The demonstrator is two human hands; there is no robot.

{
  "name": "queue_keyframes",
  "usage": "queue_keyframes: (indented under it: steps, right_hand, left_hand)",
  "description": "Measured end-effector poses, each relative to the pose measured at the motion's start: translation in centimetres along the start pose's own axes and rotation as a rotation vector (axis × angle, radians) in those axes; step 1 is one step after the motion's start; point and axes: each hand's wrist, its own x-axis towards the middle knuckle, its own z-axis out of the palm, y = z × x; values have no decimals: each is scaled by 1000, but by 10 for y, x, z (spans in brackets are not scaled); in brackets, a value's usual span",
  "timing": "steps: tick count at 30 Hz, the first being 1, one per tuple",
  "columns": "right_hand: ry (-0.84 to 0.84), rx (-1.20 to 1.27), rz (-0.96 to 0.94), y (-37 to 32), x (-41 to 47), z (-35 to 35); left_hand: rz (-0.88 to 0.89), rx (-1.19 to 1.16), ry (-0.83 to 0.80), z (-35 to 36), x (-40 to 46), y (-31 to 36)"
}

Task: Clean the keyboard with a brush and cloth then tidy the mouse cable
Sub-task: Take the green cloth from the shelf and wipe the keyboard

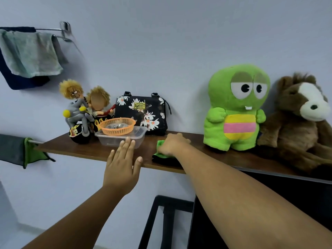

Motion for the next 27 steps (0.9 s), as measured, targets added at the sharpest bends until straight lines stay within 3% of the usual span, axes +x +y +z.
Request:
queue_keyframes:
  steps: [8,19,27]
  right_hand:
    - [101,-91,-204,-2,-7,-4]
    - [749,227,-566,53,-72,-45]
    - [1022,310,-558,158,-148,-51]
  left_hand:
    - [2,-17,19,-2,0,3]
    - [104,-145,134,-29,-9,66]
    - [188,-234,153,-31,-64,144]
